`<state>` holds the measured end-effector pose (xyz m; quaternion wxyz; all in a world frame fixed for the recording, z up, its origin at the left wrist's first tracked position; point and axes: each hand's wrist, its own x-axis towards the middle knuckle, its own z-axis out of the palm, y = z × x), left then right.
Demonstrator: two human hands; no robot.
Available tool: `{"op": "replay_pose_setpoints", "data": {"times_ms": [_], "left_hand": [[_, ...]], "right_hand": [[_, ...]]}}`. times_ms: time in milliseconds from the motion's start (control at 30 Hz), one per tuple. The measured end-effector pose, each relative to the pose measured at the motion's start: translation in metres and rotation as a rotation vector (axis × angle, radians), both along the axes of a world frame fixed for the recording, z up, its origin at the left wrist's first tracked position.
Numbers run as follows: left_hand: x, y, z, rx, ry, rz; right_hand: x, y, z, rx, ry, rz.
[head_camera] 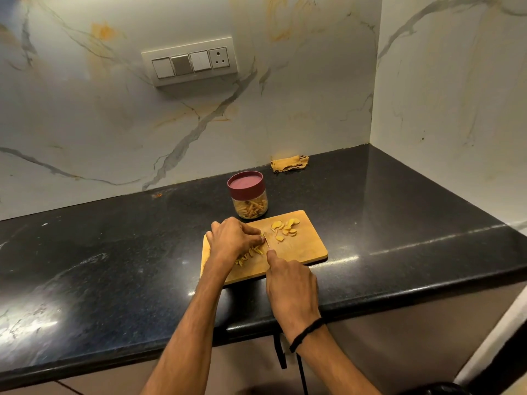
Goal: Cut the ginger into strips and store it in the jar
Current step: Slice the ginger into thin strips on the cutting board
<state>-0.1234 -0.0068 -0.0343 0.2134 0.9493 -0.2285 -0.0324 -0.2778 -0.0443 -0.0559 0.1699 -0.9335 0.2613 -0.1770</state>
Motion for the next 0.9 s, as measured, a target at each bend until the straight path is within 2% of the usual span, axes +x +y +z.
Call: {"op": "replay_pose_setpoints", "data": {"times_ms": [267, 500, 900], "left_hand": [[-0.003, 0.000, 0.001, 0.011, -0.005, 0.010], [-0.003, 0.002, 0.000, -0.028, 0.003, 0.010], [-0.001, 0.002, -0.003, -0.005, -0.019, 0.004]], "right_hand": [[-0.034, -0.003, 0.002, 0.090, -0.048, 0.005], [-0.015, -0.013, 0.009, 0.200, -0.122, -0.043], [0.014, -0.015, 0.005, 0.176, -0.145, -0.020]]}}
